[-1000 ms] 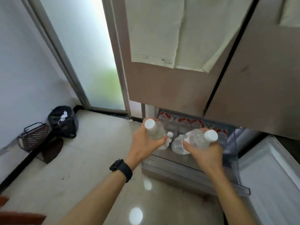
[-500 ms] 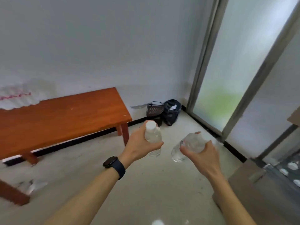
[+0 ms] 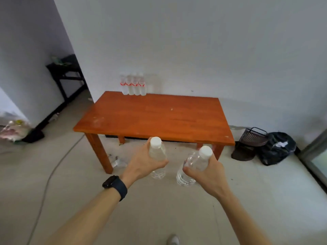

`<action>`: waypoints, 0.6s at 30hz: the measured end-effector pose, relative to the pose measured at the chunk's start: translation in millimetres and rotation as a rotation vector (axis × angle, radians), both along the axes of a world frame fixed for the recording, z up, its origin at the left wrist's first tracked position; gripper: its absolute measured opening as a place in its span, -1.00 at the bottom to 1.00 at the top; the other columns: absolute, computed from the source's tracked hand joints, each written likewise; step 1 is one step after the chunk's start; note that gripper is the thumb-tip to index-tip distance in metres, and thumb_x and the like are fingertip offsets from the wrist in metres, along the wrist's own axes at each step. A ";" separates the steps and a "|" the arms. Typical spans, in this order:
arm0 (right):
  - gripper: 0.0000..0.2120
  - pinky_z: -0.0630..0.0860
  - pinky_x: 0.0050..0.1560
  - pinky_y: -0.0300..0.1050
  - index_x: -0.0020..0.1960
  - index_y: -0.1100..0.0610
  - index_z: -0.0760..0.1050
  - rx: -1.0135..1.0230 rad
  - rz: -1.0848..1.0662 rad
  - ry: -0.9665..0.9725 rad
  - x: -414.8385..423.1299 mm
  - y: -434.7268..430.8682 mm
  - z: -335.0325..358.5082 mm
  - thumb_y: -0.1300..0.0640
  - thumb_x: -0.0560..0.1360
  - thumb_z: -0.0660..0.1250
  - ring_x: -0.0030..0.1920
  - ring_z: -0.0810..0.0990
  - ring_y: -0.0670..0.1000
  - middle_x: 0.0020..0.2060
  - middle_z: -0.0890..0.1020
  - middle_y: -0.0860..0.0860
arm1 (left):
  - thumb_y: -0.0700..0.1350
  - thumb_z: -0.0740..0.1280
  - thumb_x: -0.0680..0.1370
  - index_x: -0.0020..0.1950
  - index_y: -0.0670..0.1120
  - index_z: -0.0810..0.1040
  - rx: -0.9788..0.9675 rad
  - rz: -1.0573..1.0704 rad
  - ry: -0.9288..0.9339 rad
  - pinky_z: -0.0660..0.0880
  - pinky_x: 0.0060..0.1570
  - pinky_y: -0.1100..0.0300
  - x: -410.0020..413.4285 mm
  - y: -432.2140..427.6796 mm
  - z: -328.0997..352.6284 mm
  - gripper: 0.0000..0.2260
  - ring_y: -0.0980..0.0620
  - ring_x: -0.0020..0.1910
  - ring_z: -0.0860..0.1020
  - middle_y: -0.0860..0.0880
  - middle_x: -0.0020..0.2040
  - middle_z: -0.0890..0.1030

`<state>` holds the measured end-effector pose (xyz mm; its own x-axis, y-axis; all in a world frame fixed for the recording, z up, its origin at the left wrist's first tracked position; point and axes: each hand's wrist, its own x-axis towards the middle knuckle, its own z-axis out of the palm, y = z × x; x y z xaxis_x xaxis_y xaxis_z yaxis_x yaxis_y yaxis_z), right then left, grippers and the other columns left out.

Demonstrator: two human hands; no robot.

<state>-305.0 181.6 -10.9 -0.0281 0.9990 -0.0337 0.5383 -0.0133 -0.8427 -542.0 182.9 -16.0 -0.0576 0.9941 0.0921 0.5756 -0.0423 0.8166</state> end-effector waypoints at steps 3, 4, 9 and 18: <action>-0.48 0.48 -0.18 -0.21 0.12 -0.04 0.42 -0.026 0.083 -0.003 -40.6 48.5 -7.8 -0.05 0.27 0.60 -0.09 0.57 -0.15 -0.09 0.58 -0.14 | 0.04 0.60 0.37 0.22 0.11 0.44 -0.020 0.064 0.017 0.57 -0.07 0.18 -41.1 34.3 -9.6 -0.49 0.15 -0.05 0.58 0.09 -0.02 0.59; -0.48 0.47 -0.18 -0.22 0.12 -0.03 0.40 -0.034 0.107 -0.009 -52.5 66.1 -11.7 -0.03 0.29 0.60 -0.09 0.56 -0.14 -0.09 0.57 -0.13 | 0.04 0.59 0.37 0.22 0.11 0.43 -0.031 0.075 0.025 0.56 -0.08 0.21 -53.8 48.0 -13.2 -0.49 0.16 -0.05 0.57 0.09 -0.02 0.59; -0.40 0.57 -0.05 -0.05 0.17 -0.09 0.33 -0.086 0.182 -0.026 -109.2 163.1 -33.8 -0.06 0.29 0.59 -0.06 0.57 -0.08 -0.07 0.56 -0.16 | 0.08 0.59 0.37 0.21 0.14 0.41 -0.068 0.156 0.048 0.48 -0.11 0.30 -115.1 132.1 -34.0 -0.48 0.19 -0.03 0.56 0.16 -0.02 0.58; -0.45 0.58 -0.11 -0.09 0.14 -0.06 0.34 -0.186 0.221 -0.055 -192.3 311.4 -53.5 -0.02 0.29 0.58 -0.10 0.58 -0.12 -0.10 0.57 -0.16 | 0.04 0.60 0.39 0.22 0.13 0.41 -0.166 0.247 0.005 0.46 -0.08 0.35 -203.7 255.4 -63.1 -0.49 0.22 0.02 0.56 0.16 0.02 0.59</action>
<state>-497.2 493.0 -64.4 -0.2375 0.9454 -0.2233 0.5899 -0.0423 -0.8064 -745.6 438.3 -79.1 -0.2997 0.9515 -0.0698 0.5562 0.2337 0.7975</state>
